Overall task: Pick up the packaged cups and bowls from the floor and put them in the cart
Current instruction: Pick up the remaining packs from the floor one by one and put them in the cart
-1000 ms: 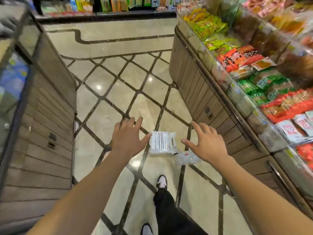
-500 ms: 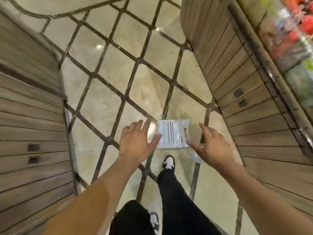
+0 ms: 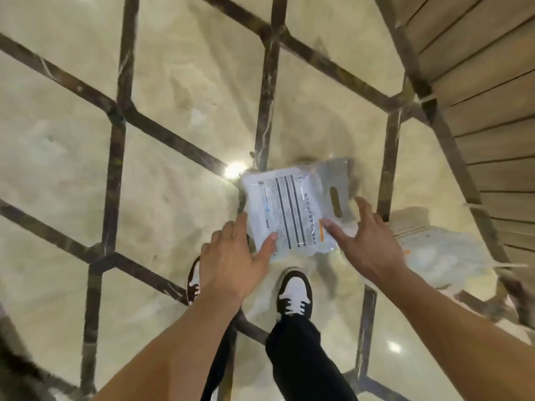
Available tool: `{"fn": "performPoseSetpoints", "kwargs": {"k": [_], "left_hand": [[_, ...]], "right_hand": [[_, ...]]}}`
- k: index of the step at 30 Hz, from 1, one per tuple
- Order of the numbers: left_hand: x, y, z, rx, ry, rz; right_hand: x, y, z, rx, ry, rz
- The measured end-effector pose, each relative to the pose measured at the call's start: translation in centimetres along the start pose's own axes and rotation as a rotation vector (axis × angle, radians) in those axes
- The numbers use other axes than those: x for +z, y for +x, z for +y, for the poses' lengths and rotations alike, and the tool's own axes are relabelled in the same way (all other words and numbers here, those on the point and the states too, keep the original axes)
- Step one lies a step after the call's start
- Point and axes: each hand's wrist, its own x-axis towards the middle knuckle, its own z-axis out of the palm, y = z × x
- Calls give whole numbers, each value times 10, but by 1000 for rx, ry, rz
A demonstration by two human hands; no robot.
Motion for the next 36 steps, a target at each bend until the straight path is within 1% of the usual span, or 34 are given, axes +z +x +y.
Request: {"fn": "performPoseSetpoints", "kwargs": {"k": [4,7,10,12,14,17,19,22,25,27,32,34,36], "left_hand": [[68,70,-6,-128,-300,28],[104,100,-9,-161,-558,56],[127,115,-14,-151,-847,85],[131,119,-12,-148,-877,123],[126,119,-9,-128,-835,147],[98,110,-5,-121,-815,164],[66,95,-1,-122,-812,190],[1,61,18,-56,-815,263],[-82,21,56,10,-833,272],[-146,-14,92,72,-814,265],[-306,-130,200,357,-750,235],[-361,-182,239,487,-703,242],[-403,-236,269,601,-646,233]], "right_hand": [[72,62,15,68,139,57],[109,94,20,61,253,114],[134,112,19,59,391,86],[142,114,17,32,437,88],[138,109,14,16,435,119],[116,91,7,-30,386,157],[90,71,-4,-78,391,171],[30,31,-29,-136,488,242],[-58,-18,-54,-179,584,307],[-127,-59,-68,-214,597,349],[-309,-192,-81,-186,641,500],[-372,-255,-83,-189,693,566],[-415,-318,-78,-177,745,664]]}}
